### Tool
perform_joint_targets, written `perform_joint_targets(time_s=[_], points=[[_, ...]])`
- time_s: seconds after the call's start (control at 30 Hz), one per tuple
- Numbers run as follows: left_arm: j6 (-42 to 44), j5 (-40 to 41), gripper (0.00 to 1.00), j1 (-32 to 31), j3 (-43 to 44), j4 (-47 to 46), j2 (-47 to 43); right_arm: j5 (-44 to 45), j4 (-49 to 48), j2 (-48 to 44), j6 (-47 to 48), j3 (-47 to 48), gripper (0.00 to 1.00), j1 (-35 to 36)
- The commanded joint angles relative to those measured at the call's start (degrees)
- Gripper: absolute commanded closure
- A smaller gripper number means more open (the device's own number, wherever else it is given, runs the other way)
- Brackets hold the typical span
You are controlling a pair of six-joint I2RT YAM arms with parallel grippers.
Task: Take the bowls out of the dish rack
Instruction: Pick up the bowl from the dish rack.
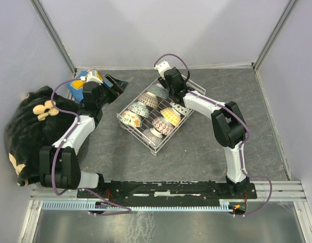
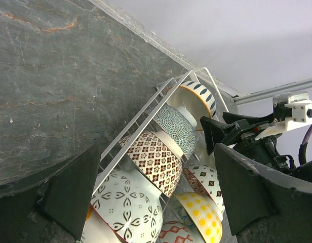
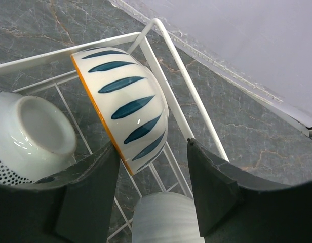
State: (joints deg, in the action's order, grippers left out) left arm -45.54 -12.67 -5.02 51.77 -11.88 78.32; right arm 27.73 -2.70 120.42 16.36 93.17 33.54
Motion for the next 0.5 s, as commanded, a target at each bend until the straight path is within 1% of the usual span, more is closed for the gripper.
perform_joint_targets(time_s=[0.0, 0.47], points=[[-0.5, -1.6, 0.01, -0.3, 0.1, -3.1, 0.2, 1.3, -3.2, -3.2, 0.0, 0.7, 0.38, 0.0], [-0.6, -2.5, 0.01, -0.4, 0.6, -4.0, 1.4, 2.7, -2.1, -2.0, -0.5, 3.1, 0.42, 0.0]])
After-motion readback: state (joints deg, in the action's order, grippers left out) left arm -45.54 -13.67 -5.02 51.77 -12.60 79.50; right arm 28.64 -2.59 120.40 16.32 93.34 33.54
